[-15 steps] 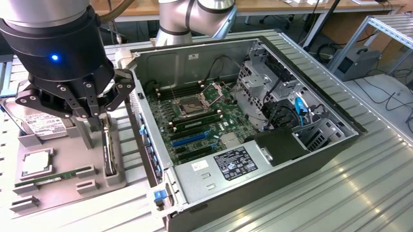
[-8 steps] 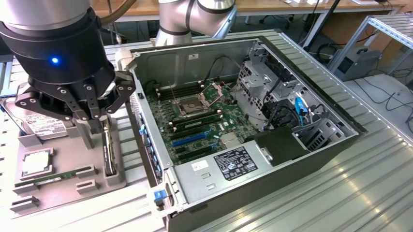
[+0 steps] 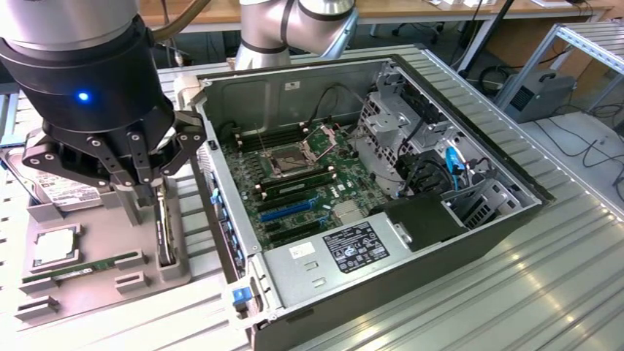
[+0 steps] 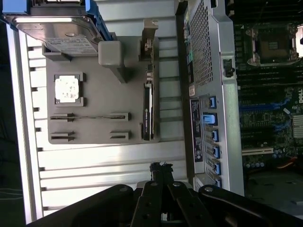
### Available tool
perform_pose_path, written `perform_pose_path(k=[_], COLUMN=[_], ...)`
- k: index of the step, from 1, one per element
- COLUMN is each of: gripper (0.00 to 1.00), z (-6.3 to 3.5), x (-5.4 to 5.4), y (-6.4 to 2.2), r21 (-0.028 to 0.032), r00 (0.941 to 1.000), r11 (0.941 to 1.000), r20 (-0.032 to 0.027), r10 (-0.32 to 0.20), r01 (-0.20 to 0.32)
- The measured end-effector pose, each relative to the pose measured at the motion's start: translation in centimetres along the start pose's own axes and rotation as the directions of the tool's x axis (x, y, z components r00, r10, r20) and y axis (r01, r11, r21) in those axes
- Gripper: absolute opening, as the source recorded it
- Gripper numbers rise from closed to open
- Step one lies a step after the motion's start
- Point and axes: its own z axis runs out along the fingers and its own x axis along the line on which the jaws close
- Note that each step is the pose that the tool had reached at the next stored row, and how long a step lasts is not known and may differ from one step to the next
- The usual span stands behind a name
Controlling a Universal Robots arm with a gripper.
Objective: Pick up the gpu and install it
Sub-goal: 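Reach for the gpu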
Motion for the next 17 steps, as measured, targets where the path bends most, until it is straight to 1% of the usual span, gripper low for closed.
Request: perform_pose_path(k=[17], gripper=[0.11], z=[-0.05], x=[-0.1], y=[-1.28], r21=[0.0000], r00=[1.0000], r11=[1.0000], r20=[0.0000], r10=[0.000], r01=[0.000])
